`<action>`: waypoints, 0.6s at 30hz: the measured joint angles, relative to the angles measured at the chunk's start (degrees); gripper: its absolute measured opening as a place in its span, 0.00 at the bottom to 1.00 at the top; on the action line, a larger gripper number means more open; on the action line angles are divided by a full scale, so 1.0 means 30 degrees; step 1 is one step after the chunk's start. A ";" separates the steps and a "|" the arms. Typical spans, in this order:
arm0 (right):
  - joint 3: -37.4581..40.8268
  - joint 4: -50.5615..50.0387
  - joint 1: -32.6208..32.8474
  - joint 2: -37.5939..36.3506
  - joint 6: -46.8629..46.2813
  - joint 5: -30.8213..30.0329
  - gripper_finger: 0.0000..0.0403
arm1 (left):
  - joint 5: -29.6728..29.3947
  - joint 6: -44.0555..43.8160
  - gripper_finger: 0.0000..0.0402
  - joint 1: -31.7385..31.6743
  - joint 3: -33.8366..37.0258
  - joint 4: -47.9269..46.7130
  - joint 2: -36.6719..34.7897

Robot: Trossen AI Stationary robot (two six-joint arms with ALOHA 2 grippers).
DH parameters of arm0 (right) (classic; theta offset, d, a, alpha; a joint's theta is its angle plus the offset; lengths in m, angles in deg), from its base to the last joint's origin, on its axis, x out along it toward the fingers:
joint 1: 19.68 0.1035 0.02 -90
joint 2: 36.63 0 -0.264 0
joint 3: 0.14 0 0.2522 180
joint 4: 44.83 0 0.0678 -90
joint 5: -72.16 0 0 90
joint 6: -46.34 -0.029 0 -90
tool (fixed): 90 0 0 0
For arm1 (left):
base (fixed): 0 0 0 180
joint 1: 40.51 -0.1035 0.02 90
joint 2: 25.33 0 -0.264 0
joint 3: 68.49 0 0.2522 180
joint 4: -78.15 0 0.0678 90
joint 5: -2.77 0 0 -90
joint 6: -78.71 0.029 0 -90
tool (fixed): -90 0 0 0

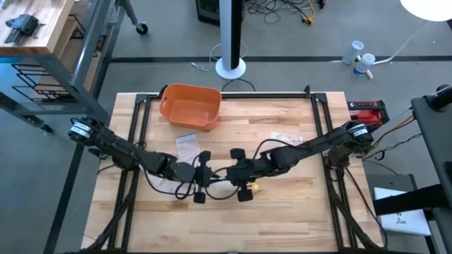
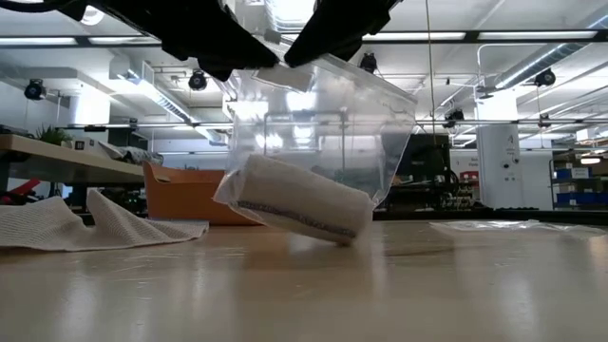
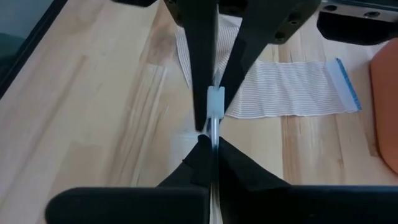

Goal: Roll bandage
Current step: Close the transparent zip bag

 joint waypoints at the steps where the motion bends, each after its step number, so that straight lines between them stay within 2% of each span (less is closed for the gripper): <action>1: -0.0007 -0.0093 0.0000 0.0000 0.0005 0.0004 0.00 | 0.0049 -0.0007 0.02 0.0028 0.0000 -0.0198 -0.0041; 11: -0.0007 -0.0353 0.0015 0.0000 0.0016 -0.0016 0.00 | -0.0831 -0.0303 0.17 0.0065 0.0015 -0.0583 -0.1037; 18: -0.0007 -0.0396 0.0015 0.0000 0.0161 -0.0016 0.00 | -0.0605 -0.0644 0.19 0.0081 0.0015 -0.0867 -0.1129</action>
